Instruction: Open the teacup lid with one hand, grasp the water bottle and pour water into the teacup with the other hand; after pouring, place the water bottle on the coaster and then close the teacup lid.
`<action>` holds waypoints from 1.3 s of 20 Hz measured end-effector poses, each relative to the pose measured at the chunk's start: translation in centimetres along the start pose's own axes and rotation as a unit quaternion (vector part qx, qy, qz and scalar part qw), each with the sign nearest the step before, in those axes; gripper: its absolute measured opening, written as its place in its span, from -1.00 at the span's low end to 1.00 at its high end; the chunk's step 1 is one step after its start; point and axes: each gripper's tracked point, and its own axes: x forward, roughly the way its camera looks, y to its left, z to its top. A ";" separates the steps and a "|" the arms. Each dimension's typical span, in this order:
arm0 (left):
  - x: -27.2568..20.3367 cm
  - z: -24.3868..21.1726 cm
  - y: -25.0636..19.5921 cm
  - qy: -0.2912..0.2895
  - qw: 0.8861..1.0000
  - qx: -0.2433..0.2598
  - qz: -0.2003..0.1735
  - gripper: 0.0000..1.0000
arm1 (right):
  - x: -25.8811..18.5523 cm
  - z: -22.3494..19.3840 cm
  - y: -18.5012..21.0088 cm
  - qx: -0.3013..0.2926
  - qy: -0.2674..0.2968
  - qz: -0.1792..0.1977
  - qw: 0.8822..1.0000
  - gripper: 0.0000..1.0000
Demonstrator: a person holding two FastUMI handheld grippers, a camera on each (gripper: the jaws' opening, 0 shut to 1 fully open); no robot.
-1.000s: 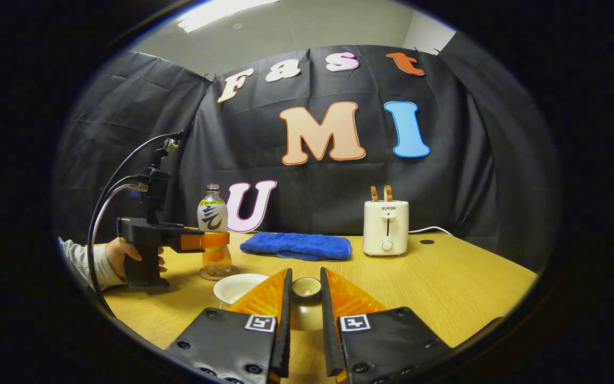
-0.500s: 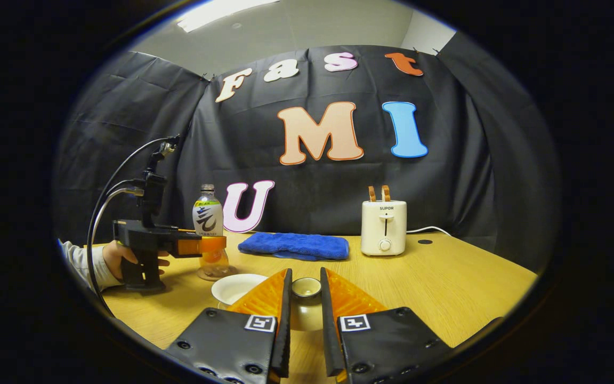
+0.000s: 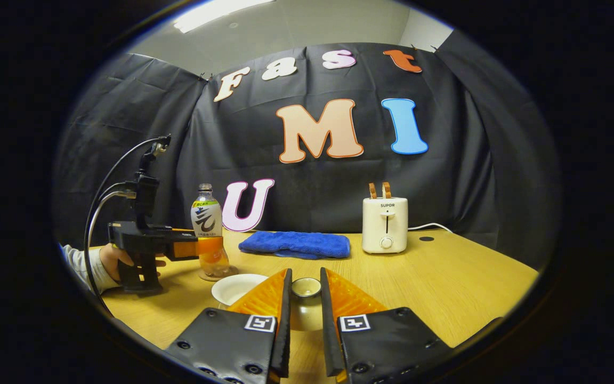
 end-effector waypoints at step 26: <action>-1.5 -0.9 -0.4 0.016 1.000 0.015 -0.018 0.93 | 3.1 -1.3 5.6 0.016 0.028 0.047 0.998 -0.41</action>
